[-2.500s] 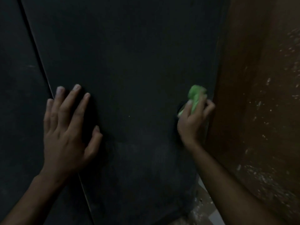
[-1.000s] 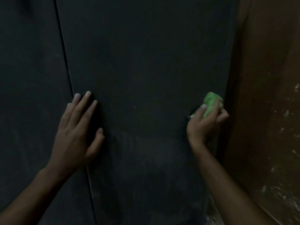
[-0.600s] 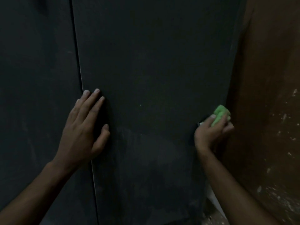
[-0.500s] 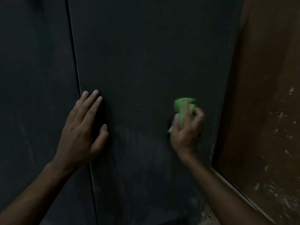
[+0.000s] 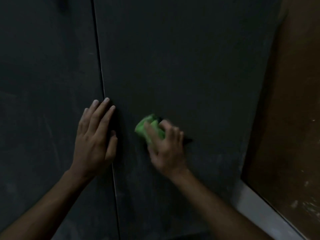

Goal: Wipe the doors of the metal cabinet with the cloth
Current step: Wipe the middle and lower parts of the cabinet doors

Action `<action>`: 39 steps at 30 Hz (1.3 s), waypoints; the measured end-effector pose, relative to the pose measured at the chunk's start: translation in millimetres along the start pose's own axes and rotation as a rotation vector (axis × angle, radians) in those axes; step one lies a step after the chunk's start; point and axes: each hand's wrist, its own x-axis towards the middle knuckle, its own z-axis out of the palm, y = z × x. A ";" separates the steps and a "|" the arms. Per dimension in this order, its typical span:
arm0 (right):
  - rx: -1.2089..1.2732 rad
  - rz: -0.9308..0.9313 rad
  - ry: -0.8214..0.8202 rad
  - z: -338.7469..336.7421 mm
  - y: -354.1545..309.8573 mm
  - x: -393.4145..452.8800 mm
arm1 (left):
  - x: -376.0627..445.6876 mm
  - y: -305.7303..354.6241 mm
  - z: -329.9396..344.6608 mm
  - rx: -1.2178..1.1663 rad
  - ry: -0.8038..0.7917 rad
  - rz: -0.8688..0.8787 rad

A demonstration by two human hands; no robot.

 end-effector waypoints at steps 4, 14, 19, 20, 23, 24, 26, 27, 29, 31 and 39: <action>0.055 -0.241 -0.098 -20.3 23.8 -15.0 | -0.7 -9.4 -7.7 -0.014 0.000 0.018; 0.097 -0.286 -0.085 16.6 -74.3 9.1 | -1.0 -21.1 -13.2 -0.285 0.018 -0.052; 0.094 -0.039 0.018 9.0 -36.8 37.6 | -7.4 -30.4 -13.8 -0.288 -0.004 -0.017; 0.098 0.119 0.076 11.5 -40.6 60.4 | -8.1 -29.9 -12.8 -0.293 0.002 -0.013; 0.093 0.090 0.107 20.9 -62.0 60.0 | -7.1 -25.5 -11.2 -0.319 0.028 -0.031; 0.102 -0.064 0.034 22.7 -63.2 35.8 | -6.4 -24.5 -11.3 -0.321 0.035 -0.038; 0.064 -0.398 -0.110 17.4 -54.9 -23.4 | -7.6 -24.7 -12.8 -0.308 0.024 -0.043; 0.030 -0.503 -0.181 10.4 -45.9 -42.1 | -9.2 -24.6 -13.6 -0.296 0.012 -0.038; 0.030 -0.533 -0.199 4.8 -23.9 -41.2 | -13.6 -23.3 -13.5 -0.258 -0.010 -0.018; 0.053 -0.304 -0.072 3.3 -9.4 -10.4 | -18.6 -18.4 -10.1 -0.204 -0.042 0.015; 0.033 -0.494 -0.200 11.7 -22.1 -87.8 | -34.5 2.6 6.3 -0.188 -0.141 0.060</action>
